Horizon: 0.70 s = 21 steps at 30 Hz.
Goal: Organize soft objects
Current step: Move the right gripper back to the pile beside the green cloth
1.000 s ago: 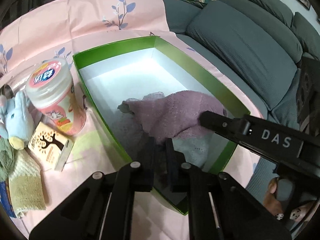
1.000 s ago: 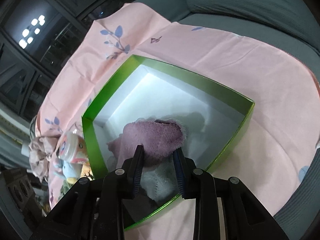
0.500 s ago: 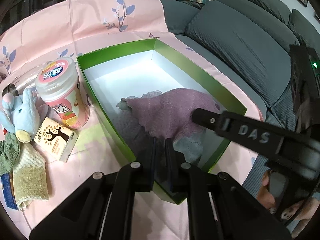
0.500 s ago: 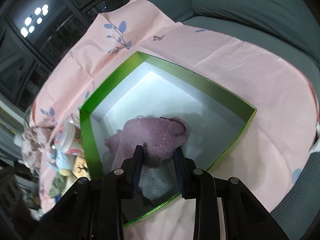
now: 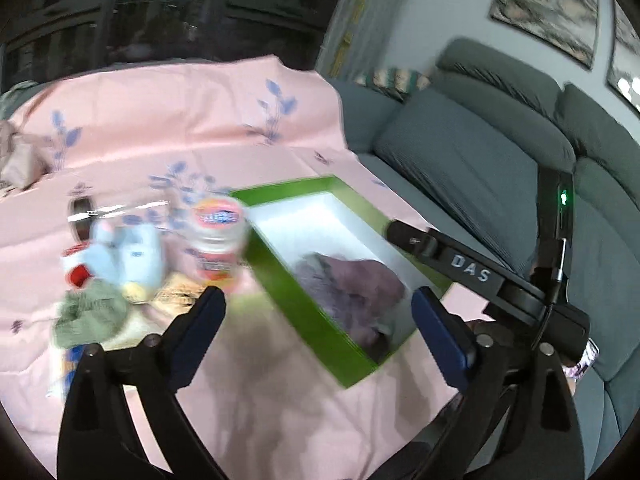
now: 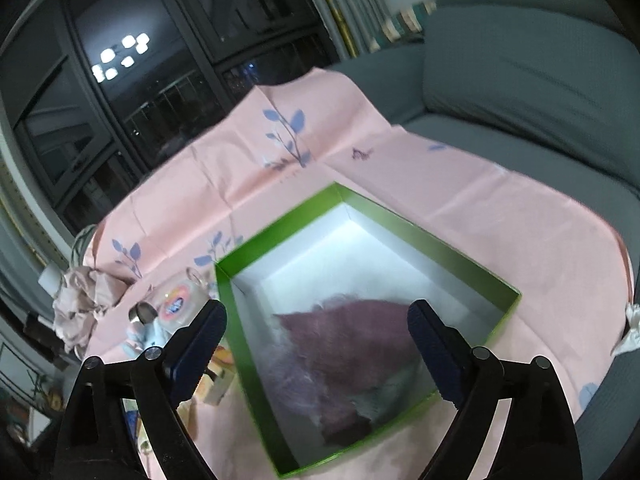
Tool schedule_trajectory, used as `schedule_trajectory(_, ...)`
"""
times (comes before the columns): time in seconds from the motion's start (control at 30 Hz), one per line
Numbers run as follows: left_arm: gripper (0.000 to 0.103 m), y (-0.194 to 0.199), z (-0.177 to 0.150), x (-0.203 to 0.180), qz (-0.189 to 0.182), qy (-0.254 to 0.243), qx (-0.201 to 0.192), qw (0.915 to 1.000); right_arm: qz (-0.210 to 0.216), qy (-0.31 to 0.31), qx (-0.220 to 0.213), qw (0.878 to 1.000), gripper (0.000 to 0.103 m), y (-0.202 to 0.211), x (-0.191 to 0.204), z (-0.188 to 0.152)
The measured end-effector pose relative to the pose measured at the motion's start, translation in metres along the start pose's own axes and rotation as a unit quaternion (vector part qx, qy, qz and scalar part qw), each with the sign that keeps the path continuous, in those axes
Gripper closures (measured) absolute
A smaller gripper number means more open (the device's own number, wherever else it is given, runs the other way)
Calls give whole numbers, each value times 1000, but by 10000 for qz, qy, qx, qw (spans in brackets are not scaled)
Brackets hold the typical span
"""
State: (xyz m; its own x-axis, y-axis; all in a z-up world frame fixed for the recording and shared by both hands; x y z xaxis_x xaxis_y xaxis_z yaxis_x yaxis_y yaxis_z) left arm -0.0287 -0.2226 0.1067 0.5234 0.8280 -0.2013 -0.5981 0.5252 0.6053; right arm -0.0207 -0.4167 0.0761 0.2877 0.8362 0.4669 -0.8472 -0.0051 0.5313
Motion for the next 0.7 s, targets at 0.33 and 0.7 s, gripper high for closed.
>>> schedule_trajectory(0.33,1,31,-18,124,1142,792,-289,9899,662,614,-78,9959,10,-8,76,-10)
schedule_trajectory(0.7,1,25,-57,231,1862,1751,-57,9668,1625,1871,3,9688,2,-17,180,-57)
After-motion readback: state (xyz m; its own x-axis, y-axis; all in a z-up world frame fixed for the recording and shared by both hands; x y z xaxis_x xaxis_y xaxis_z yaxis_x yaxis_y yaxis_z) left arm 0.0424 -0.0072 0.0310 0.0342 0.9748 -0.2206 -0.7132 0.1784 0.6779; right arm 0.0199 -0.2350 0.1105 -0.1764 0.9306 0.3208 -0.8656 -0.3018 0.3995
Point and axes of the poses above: each gripper's, at about its wrist camera, not at the fingertips, and y roughly against the way its jaws point, x to its left, z to its top, the point moved 9 cm from there along -y, roughly the way its jaws point, and after that the axes turned 8 degrees about z, right-handed, at the moved point
